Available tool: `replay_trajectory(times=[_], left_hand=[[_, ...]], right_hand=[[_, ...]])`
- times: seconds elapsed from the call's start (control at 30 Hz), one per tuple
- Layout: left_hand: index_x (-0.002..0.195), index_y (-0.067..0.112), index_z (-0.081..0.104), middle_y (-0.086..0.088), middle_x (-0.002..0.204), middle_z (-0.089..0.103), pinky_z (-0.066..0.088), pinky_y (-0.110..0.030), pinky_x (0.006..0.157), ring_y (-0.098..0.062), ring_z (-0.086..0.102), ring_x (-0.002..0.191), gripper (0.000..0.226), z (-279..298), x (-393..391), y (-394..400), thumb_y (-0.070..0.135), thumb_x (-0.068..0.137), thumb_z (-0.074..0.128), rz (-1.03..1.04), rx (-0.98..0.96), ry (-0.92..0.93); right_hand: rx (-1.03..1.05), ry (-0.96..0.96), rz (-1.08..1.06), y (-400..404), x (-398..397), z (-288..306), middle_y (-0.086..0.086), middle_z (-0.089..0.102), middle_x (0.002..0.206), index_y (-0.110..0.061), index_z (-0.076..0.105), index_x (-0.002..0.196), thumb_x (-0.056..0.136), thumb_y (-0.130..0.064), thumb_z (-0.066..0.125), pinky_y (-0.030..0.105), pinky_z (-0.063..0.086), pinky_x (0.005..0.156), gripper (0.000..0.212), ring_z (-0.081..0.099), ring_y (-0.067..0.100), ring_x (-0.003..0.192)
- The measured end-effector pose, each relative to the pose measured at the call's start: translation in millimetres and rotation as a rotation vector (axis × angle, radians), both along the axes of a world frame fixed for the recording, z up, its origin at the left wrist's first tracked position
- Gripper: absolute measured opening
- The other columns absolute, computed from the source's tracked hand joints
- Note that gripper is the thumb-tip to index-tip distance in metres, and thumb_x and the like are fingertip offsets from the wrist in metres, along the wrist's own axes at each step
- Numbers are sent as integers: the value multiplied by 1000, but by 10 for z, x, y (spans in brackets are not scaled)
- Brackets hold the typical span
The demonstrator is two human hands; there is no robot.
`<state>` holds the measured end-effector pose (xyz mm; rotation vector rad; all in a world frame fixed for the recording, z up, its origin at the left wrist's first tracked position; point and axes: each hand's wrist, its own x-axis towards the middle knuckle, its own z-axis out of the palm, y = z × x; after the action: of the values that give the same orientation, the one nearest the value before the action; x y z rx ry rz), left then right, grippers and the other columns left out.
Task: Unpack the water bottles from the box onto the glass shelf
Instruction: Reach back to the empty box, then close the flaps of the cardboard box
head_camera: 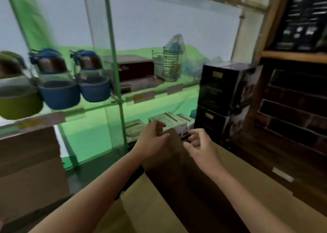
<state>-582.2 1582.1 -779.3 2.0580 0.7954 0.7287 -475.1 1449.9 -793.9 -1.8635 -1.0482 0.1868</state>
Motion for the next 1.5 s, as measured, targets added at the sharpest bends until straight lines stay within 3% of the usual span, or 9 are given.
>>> replay_trajectory(times=[0.23, 0.43, 0.57, 0.63, 0.8, 0.93, 1.07, 1.37, 1.5], left_hand=[[108, 12, 56, 0, 95, 60, 46, -29, 81, -16, 57, 91, 25, -595, 363, 128, 19, 85, 64, -73, -155, 101], [103, 20, 57, 0, 99, 61, 47, -29, 74, -16, 58, 86, 20, -1215, 488, 162, 22, 85, 65, -263, -287, 177], [103, 18, 57, -6, 104, 62, 49, -42, 95, -23, 59, 100, 20, -1397, 824, 108, 23, 85, 65, -367, -412, 130], [107, 15, 58, -10, 110, 62, 48, -44, 97, -26, 59, 104, 24, -1512, 997, -60, 24, 85, 64, -390, -456, 117], [114, 13, 56, -10, 116, 61, 47, -45, 98, -26, 58, 109, 31, -1791, 1131, -542, 23, 86, 64, -491, -461, 216], [117, 13, 55, -5, 114, 59, 47, -43, 98, -24, 57, 108, 32, -1837, 1129, -580, 24, 88, 62, -506, -424, 243], [119, 13, 54, -8, 118, 59, 47, -45, 98, -26, 58, 108, 35, -1861, 1092, -447, 25, 87, 62, -473, -359, 280], [124, 13, 52, -6, 119, 59, 48, -39, 94, -24, 57, 106, 38, -1682, 1124, -593, 25, 89, 60, -474, -314, 244], [123, 12, 53, -7, 117, 60, 48, -42, 97, -24, 58, 106, 38, -1620, 1159, -808, 26, 88, 61, -515, -297, 241]], right_hand=[[-110, 183, -266, -233, 277, -781, -5, 57, 93, -22, 50, 102, 88, -23, 61, 40, 54, 81, 18, 60, 16, 89], [-244, 182, -484, -550, 233, -1129, -8, 54, 100, -25, 48, 107, 92, -27, 56, 26, 49, 78, 17, 56, 9, 89], [-436, 173, -583, -1011, 257, -1273, -6, 54, 105, -26, 46, 111, 92, -26, 57, 25, 46, 82, 22, 55, 10, 96], [-531, 151, -611, -1315, 287, -1341, -5, 54, 108, -26, 45, 111, 92, -26, 57, 26, 47, 84, 23, 55, 10, 97], [-497, 207, -834, -1658, 392, -1512, -1, 58, 113, -19, 50, 119, 92, -27, 58, 25, 44, 80, 29, 53, 11, 94], [-570, 185, -832, -1680, 411, -1669, -1, 53, 129, -22, 48, 128, 93, -29, 56, 25, 44, 86, 37, 54, 15, 112], [-806, 200, -857, -1858, 547, -1779, 6, 36, 148, -20, 39, 141, 91, -40, 54, 39, 33, 109, 56, 32, 28, 138], [-861, 219, -720, -1878, 681, -1856, 5, 25, 153, -25, 25, 148, 90, -35, 54, 44, 28, 114, 65, 24, 27, 141], [-865, 288, -725, -1986, 699, -1869, 5, 24, 154, -28, 21, 148, 85, -50, 56, 49, 29, 112, 76, 23, 30, 141]])
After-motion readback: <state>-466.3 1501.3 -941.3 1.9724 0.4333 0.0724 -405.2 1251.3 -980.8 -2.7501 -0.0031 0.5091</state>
